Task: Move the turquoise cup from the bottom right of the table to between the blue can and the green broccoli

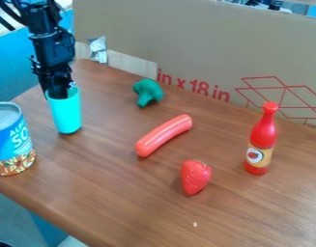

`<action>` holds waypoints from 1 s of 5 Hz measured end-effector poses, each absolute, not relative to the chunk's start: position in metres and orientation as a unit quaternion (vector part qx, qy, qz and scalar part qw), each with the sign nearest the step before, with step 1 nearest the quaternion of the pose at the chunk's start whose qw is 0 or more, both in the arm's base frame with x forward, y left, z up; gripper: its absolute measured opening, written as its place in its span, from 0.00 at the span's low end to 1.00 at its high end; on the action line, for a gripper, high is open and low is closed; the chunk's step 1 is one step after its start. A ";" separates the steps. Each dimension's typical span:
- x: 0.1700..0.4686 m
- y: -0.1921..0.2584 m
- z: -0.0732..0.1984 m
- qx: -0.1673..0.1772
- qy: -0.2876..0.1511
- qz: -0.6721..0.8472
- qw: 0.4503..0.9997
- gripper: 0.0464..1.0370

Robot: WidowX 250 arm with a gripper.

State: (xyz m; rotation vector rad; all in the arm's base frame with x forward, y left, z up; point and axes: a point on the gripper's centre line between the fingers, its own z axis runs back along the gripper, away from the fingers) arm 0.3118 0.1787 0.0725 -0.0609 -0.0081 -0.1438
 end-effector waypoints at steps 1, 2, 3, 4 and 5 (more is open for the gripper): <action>0.313 0.173 0.069 -0.032 -0.003 -0.076 0.997 0.07; 0.312 0.166 0.083 -0.017 -0.027 -0.078 0.996 0.26; 0.310 0.158 0.113 0.006 -0.069 -0.084 0.994 0.56; 0.309 0.148 0.137 0.016 -0.089 -0.096 0.991 0.89; 0.303 0.138 0.144 0.000 -0.089 -0.112 0.990 0.97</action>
